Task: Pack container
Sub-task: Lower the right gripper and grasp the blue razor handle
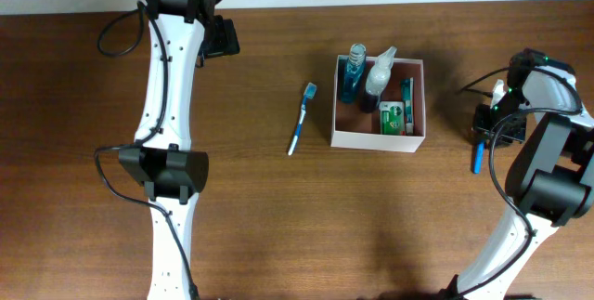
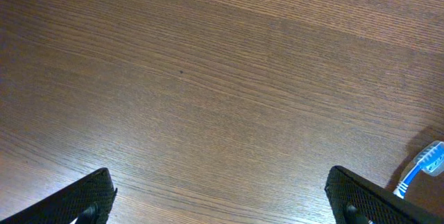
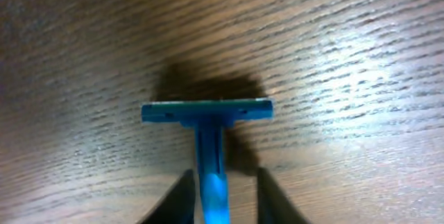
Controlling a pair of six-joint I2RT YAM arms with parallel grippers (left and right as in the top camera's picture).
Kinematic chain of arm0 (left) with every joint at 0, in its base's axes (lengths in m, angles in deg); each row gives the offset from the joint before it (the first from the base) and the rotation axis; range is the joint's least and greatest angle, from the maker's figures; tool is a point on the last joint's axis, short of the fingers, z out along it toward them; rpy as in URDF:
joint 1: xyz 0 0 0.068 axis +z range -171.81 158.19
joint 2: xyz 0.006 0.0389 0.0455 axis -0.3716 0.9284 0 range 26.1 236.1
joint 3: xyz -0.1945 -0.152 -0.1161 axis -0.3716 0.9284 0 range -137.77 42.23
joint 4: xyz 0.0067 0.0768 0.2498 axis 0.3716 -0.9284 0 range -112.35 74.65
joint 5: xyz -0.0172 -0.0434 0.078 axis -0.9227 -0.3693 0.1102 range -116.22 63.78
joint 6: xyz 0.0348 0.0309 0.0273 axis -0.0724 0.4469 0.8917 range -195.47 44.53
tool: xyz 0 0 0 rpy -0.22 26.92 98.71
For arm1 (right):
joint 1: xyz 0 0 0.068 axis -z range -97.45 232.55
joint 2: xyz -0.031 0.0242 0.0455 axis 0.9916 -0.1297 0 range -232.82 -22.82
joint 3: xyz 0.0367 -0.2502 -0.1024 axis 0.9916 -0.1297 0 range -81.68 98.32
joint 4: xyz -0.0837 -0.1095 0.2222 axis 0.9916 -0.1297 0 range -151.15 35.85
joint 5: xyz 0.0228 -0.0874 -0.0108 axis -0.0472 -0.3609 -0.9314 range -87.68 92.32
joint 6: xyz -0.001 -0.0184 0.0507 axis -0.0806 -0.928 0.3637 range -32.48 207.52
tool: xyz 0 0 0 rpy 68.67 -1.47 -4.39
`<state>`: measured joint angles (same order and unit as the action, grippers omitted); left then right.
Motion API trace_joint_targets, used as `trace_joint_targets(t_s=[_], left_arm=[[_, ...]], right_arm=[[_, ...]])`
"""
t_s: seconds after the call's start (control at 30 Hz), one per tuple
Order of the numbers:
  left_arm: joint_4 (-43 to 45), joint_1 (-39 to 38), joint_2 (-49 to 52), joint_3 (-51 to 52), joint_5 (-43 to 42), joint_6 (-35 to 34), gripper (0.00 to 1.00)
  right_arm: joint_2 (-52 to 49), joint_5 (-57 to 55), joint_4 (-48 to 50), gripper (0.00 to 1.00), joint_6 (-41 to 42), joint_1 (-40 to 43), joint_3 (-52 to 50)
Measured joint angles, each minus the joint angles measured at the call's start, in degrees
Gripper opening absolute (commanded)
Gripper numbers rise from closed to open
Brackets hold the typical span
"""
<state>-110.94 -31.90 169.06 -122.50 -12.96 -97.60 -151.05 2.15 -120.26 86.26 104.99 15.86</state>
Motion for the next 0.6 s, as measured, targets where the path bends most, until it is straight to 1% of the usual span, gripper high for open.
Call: trace_joint_targets(t_s=[0.27,0.37,0.6], left_arm=[[0.0,0.0,0.0,0.0,0.0,0.0,0.99],[0.0,0.0,0.0,0.0,0.0,0.0,0.99],[0.0,0.0,0.0,0.0,0.0,0.0,0.99]], right_arm=[[0.0,0.0,0.0,0.17,0.0,0.0,0.0],[0.0,0.0,0.2,0.12,0.2,0.0,0.0],[0.0,0.0,0.1,0.07,1.4,0.0,0.0]])
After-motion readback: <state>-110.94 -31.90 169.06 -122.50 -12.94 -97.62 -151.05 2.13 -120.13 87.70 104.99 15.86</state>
